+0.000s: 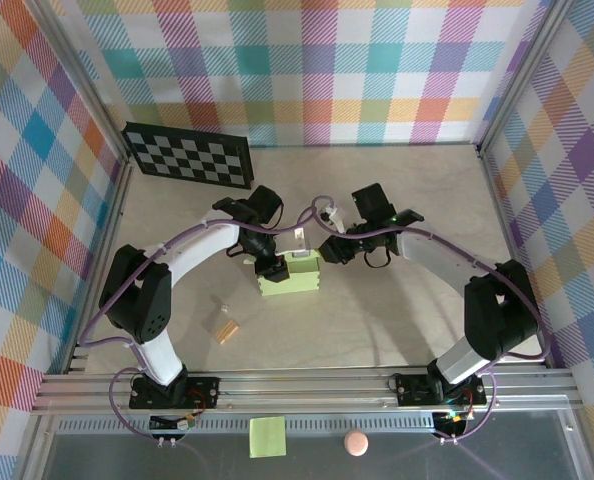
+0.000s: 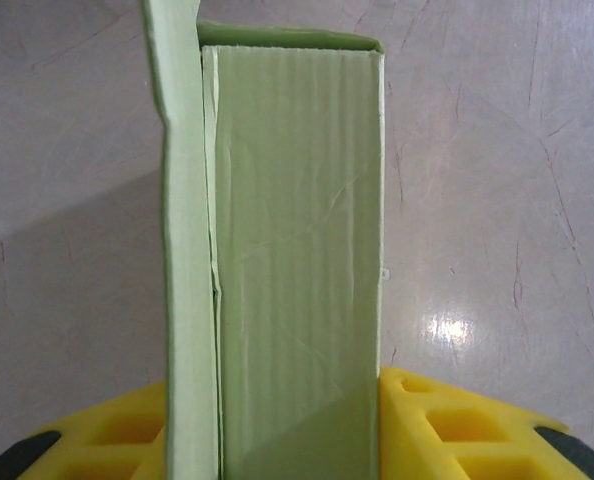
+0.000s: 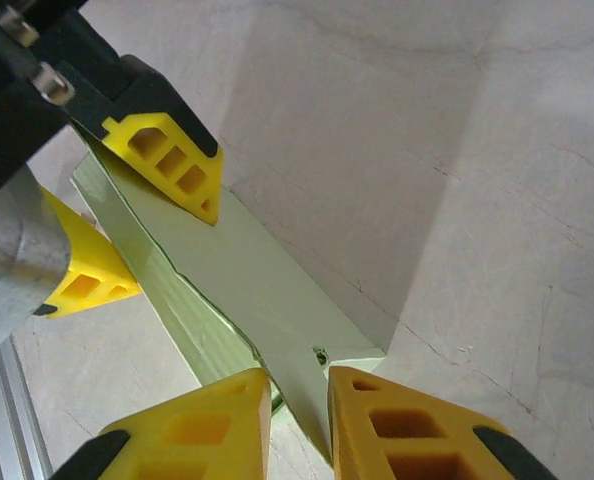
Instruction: Fold the paper box
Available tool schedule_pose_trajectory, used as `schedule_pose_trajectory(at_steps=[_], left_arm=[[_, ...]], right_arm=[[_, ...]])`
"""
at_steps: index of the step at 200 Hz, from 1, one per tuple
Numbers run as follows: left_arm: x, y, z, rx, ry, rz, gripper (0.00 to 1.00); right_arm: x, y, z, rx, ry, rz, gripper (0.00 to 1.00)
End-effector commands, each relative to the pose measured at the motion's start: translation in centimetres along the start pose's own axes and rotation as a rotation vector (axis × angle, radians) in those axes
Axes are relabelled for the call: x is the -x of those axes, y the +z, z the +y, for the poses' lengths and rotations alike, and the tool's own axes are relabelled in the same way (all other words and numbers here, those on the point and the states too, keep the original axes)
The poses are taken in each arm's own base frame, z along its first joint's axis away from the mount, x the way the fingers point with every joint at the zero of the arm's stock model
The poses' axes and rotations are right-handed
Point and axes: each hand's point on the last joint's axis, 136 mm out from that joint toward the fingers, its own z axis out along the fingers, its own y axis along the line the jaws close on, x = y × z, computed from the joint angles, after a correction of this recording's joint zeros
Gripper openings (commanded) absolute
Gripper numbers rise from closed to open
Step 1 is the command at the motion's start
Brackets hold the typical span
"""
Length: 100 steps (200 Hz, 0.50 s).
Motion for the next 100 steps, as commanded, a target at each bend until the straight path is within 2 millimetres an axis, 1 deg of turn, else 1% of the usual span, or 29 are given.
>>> schedule_pose_trajectory(at_steps=[1, 42, 53, 69, 83, 100], left_arm=[[0.5, -0.5, -0.1, 0.022, 0.013, -0.009, 0.41], [0.9, -0.6, 0.0, 0.029, 0.002, -0.028, 0.41], [1.0, -0.6, 0.3, 0.038, -0.012, -0.034, 0.41], [1.5, -0.7, 1.0, 0.071, -0.051, -0.053, 0.41], [2.2, -0.8, 1.5, 0.091, -0.087, -0.080, 0.41], [2.6, -0.5, 1.9, 0.109, -0.118, -0.089, 0.41]], right_arm=[[0.4, -0.7, 0.7, -0.013, -0.010, -0.004, 0.19], [0.6, -0.9, 0.5, -0.060, 0.025, -0.009, 0.11], [0.7, -0.9, 0.7, -0.068, 0.027, -0.009, 0.09], [0.7, -0.7, 0.8, -0.105, 0.084, -0.009, 0.07], [0.5, -0.8, 0.5, -0.150, 0.124, -0.011, 0.06], [0.2, -0.8, 0.2, -0.196, 0.207, -0.021, 0.05]])
